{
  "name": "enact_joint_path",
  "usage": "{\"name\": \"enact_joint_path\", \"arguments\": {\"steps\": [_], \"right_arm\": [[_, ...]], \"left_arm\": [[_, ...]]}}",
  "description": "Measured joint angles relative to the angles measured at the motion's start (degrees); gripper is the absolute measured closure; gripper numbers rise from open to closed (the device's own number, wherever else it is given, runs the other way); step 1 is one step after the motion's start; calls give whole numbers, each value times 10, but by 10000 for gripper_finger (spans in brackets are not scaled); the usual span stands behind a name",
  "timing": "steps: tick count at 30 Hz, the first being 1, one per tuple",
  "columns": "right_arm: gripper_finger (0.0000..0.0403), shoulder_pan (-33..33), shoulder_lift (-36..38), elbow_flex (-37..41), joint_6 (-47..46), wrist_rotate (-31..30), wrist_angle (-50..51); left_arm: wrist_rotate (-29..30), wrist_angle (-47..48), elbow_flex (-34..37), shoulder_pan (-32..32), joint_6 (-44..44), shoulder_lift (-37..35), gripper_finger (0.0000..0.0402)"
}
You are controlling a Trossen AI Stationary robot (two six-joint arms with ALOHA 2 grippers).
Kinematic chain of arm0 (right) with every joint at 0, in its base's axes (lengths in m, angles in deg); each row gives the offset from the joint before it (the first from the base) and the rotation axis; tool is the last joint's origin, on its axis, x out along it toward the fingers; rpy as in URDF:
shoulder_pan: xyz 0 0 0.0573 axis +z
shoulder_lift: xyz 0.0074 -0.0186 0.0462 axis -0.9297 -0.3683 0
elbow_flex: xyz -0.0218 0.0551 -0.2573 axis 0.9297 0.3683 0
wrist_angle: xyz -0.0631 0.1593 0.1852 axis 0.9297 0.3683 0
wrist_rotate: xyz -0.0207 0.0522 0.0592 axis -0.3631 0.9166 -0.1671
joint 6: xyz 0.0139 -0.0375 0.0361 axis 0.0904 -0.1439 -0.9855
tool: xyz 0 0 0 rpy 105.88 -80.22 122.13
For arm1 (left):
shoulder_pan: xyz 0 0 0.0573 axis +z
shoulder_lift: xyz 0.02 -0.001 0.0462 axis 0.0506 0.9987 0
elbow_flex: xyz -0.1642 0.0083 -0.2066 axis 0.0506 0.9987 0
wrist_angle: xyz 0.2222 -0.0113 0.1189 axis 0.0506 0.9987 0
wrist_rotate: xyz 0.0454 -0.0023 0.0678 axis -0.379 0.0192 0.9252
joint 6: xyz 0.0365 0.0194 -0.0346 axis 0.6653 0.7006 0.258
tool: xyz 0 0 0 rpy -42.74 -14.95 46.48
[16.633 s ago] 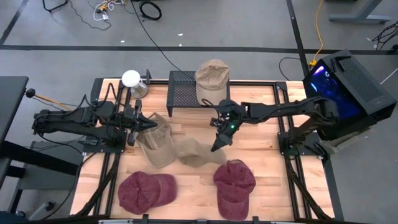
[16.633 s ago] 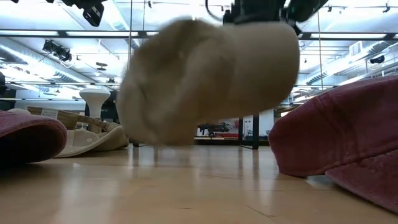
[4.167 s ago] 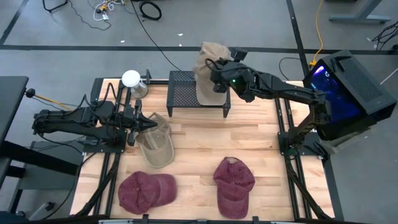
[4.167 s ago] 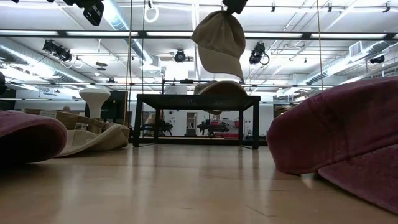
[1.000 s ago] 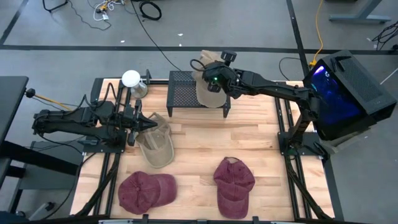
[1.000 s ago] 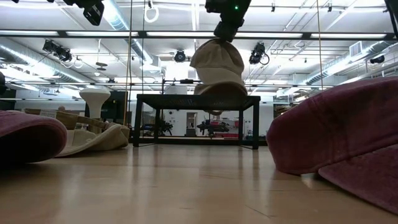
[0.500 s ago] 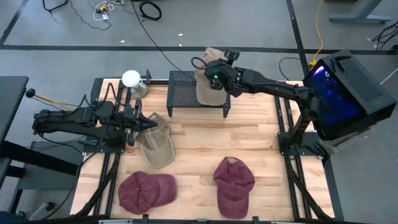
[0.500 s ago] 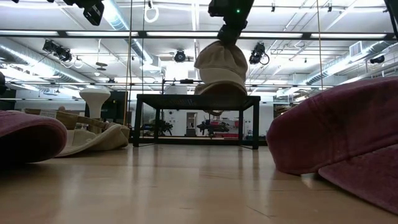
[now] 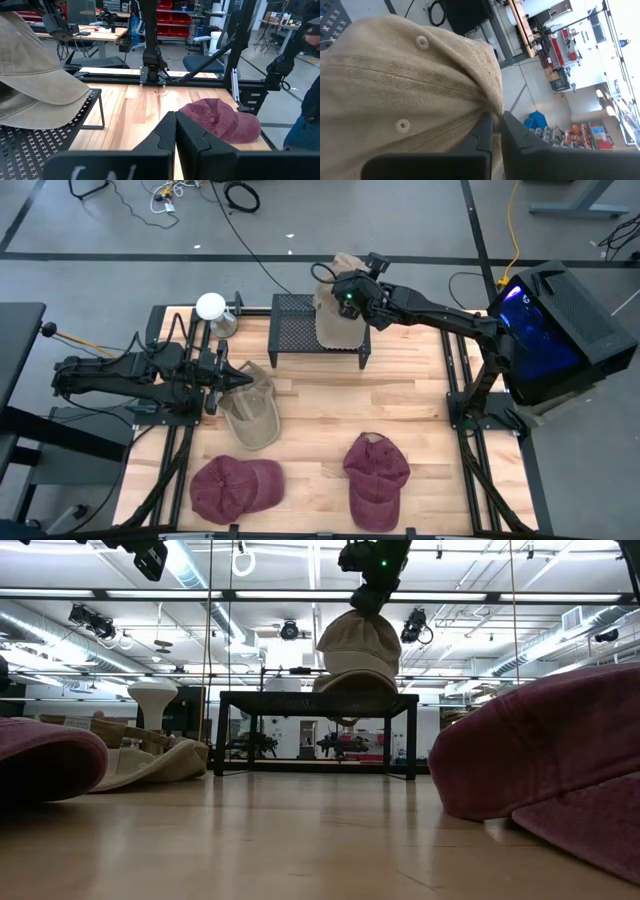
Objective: Pick & Place hat
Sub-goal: Stack the right brown cap on the brown cap on the shelf
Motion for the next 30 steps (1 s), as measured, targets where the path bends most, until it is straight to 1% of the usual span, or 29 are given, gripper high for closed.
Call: {"name": "enact_joint_path", "arguments": {"steps": [7,22,24,26,30], "right_arm": [[394,0,0,0,-19,28,-8],[392,0,-6,0,-19,30,-24],[384,0,-6,0,-19,36,-25],[371,0,-6,0,-20,58,-25],[334,0,-6,0,-34,74,-24]], "left_arm": [[0,0,0,0,0,0,387],[0,0,0,0,0,0,387],[0,0,0,0,0,0,387],[0,0,0,0,0,0,387],[0,0,0,0,0,0,387]]}}
